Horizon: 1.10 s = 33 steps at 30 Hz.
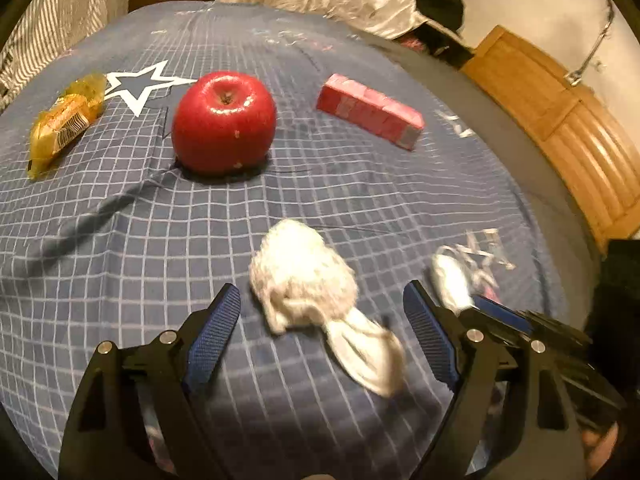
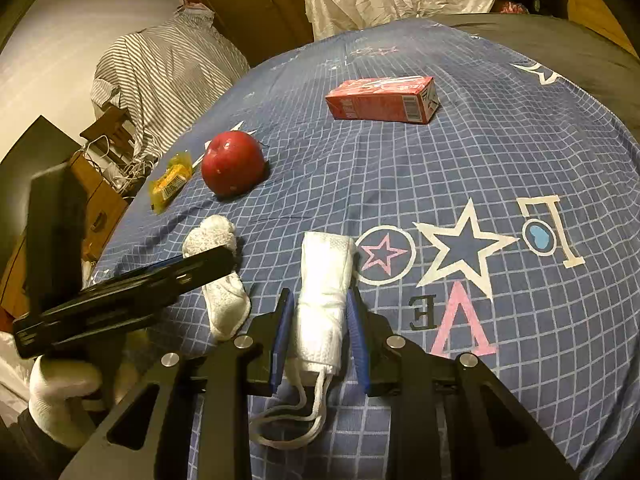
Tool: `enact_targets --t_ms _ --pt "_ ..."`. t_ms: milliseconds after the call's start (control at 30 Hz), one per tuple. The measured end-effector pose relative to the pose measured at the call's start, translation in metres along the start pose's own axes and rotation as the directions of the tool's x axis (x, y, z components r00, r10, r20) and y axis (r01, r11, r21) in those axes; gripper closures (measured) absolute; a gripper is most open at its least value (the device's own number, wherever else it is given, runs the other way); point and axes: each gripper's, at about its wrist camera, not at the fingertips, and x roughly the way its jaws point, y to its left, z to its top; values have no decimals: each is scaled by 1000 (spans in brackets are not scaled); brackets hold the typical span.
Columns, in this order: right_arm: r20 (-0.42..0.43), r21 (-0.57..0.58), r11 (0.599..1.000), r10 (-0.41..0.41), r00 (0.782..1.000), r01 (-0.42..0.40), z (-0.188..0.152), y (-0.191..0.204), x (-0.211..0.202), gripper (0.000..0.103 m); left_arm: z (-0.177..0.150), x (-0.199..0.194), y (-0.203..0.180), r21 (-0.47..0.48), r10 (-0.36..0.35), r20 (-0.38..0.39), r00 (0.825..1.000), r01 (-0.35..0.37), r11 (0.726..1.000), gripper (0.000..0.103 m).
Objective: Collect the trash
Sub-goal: 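Grasp the rolled white cloth with right tool while left tool approaches the towel, then grasp the white towel bundle with left tool while right tool lifts its cloth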
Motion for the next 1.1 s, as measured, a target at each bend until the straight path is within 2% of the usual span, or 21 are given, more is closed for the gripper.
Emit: enact_targets --t_ms 67,100,167,367,467,567,600,667,767,800,933,967,1100 --pt "0 -13 1000 -9 1000 9 -1 4 2 74 4 4 -2 5 22 1 1000 -22 1000 24" --pt "-2 -27 999 -18 1000 18 -1 5 3 74 5 6 -4 10 33 3 999 -33 999 28" --pt "-13 -50 998 -35 999 35 -2 8 7 73 6 9 -5 21 66 -5 998 -66 998 54" --pt "17 -161 976 -145 989 146 -9 29 13 74 1 3 -1 27 69 20 997 -70 997 64" --pt "53 -161 974 -151 987 157 -10 32 9 75 -7 -21 2 60 87 75 993 -92 994 64" --pt "144 -170 973 -134 980 158 -12 47 -12 75 -16 -55 11 89 115 149 982 -130 988 64" --pt "194 -183 969 -133 972 169 -13 57 -24 75 -18 -66 14 87 122 170 978 -138 987 64" --pt "260 -199 964 -124 958 178 -14 72 -41 75 -26 -95 21 88 147 235 961 -171 981 64" --pt "385 -221 955 -100 917 198 -23 104 -74 75 -36 -136 22 85 160 329 931 -198 976 64" --pt "409 -225 954 -94 908 200 -25 111 -81 75 -38 -145 19 85 161 349 923 -203 975 64" --pt "503 -245 942 -80 861 231 -41 142 -114 75 -56 -195 6 105 148 468 871 -221 970 64" --pt "521 -245 939 -81 850 240 -44 146 -121 75 -59 -202 5 108 144 483 864 -222 969 64" --pt "596 -234 928 -99 797 290 -60 163 -151 75 -76 -234 -4 117 139 565 814 -245 962 63"
